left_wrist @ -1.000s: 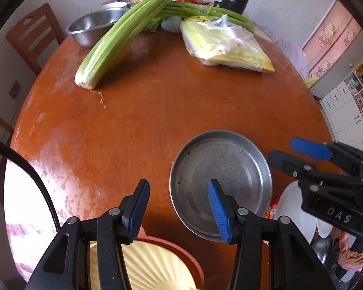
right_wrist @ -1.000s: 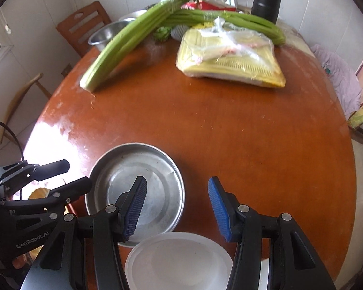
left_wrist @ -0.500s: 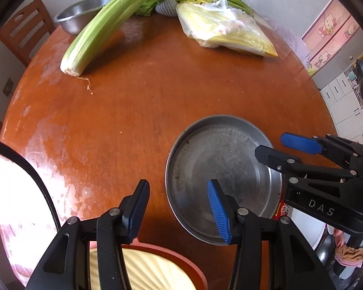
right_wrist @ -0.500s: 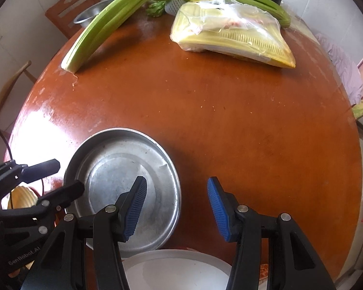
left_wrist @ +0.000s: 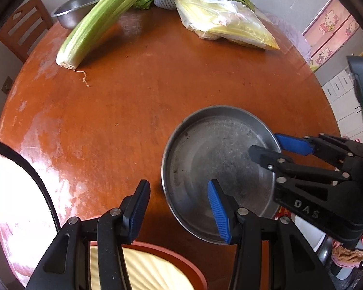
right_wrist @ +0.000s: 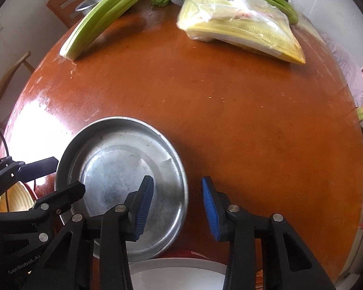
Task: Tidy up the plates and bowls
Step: 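Grasp the rim of the grey steel pan with the left tool, then lift the steel pan with the left tool over the yellow plate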
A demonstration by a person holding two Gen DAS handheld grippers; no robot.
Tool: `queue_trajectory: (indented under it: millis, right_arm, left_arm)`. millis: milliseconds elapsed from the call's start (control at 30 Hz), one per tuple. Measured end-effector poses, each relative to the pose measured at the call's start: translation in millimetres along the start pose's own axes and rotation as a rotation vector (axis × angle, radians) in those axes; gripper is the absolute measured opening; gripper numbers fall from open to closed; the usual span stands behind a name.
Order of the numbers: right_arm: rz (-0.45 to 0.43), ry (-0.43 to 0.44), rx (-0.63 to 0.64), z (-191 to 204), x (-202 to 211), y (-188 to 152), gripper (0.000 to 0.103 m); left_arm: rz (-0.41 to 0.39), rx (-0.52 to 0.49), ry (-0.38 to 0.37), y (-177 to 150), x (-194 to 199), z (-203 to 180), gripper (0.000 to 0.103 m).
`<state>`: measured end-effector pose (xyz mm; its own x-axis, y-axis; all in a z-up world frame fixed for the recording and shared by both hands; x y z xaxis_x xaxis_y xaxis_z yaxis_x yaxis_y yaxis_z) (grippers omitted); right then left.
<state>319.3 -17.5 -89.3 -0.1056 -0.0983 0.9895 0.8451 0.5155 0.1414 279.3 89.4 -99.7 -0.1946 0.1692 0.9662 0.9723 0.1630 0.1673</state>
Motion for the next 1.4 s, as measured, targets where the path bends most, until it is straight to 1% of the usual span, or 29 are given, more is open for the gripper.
queue_trajectory:
  millis: [67,233,300,400,533,800,1067,1233,1400]
  right_arm:
    - [0.011,0.002,0.004,1.8,-2.7,-0.5,0.04]
    - [0.016,0.016,-0.005,3.8,-4.9,1.2,0.039]
    - [0.015,0.021,0.0,6.8,-5.2,1.5,0.04]
    - [0.018,0.005,0.007,10.0,-6.3,1.9,0.04]
    - [0.013,0.032,-0.003,11.6,-3.8,3.8,0.04]
    - [-0.063,0.029,0.018,21.0,22.5,6.1,0.041]
    - [-0.106,0.048,0.026,24.2,43.3,4.4,0.042]
    - [-0.155,0.014,0.038,28.0,62.0,5.7,0.042]
    - [-0.183,0.026,0.041,30.9,76.3,2.5,0.042]
  left_arm:
    - [0.006,0.004,-0.001,0.7,-2.6,-0.3,0.049]
    - [0.015,-0.017,-0.013,-1.4,-6.4,-6.1,0.039]
    - [0.01,-0.037,0.011,-1.7,-7.1,-8.6,0.038]
    - [0.002,-0.036,0.024,-0.8,-6.6,-8.2,0.037]
    - [-0.029,-0.028,0.034,-0.4,2.4,-6.0,0.037]
    - [-0.083,-0.014,0.037,1.9,26.2,-2.2,0.037]
    - [-0.12,-0.003,0.036,-0.5,46.4,-0.5,0.037]
    - [-0.146,-0.011,0.038,-4.8,60.0,-4.2,0.037]
    - [-0.161,-0.003,0.042,-9.9,68.6,-3.6,0.037]
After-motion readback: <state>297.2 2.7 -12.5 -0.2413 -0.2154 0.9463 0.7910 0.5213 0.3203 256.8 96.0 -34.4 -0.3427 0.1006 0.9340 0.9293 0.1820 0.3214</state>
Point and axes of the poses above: each gripper's, at about its wrist camera, not at the fingertips, and x roughly against the way its jaws point, z to its left, y to its top, the point moved 5 cm from there along -x, roughly the way its jaws point, and after that the axes turned 6 degrees about z, right-handed, at the moved point
